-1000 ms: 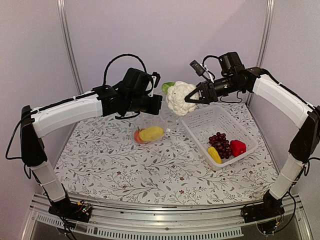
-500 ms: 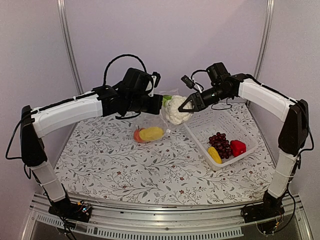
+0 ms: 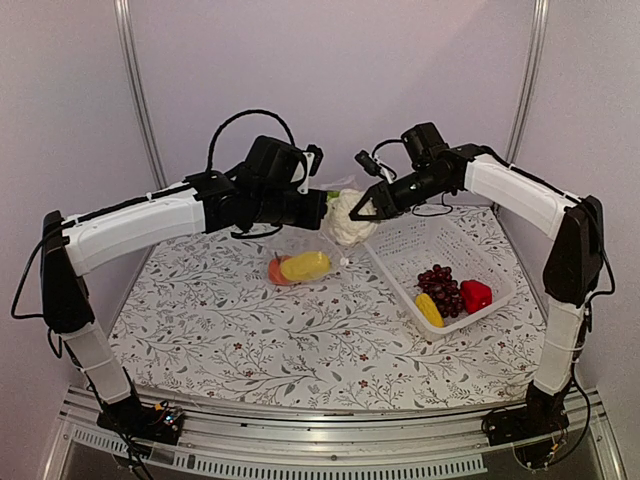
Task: Place the food in the zip-top bag and seal the zipper
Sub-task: Place the fake vegetable in the zipper food storage bag.
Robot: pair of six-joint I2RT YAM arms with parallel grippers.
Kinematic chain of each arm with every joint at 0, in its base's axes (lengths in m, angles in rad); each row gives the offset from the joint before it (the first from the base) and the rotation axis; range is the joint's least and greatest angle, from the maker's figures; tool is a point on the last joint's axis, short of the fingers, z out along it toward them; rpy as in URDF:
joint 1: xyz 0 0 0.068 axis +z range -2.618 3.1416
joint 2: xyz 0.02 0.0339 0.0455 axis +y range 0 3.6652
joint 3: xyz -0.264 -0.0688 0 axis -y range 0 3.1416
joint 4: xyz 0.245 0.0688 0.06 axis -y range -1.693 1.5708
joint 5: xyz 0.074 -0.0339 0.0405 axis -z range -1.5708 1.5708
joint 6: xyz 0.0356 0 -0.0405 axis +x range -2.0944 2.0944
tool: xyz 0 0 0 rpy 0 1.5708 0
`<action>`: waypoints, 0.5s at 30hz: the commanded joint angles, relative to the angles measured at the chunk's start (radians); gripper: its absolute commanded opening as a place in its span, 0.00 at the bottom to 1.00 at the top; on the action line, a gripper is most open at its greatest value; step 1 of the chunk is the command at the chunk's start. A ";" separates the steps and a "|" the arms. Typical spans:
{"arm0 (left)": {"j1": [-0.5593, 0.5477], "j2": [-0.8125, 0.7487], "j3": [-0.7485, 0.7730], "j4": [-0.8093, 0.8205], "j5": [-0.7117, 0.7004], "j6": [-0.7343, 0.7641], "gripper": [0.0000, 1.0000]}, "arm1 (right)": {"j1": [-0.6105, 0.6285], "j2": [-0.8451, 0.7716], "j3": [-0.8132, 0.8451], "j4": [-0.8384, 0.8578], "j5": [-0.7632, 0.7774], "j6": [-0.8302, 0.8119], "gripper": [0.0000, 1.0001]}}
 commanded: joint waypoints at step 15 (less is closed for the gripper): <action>-0.020 0.047 0.050 0.023 0.065 -0.022 0.00 | 0.051 0.048 0.062 0.068 0.010 0.162 0.63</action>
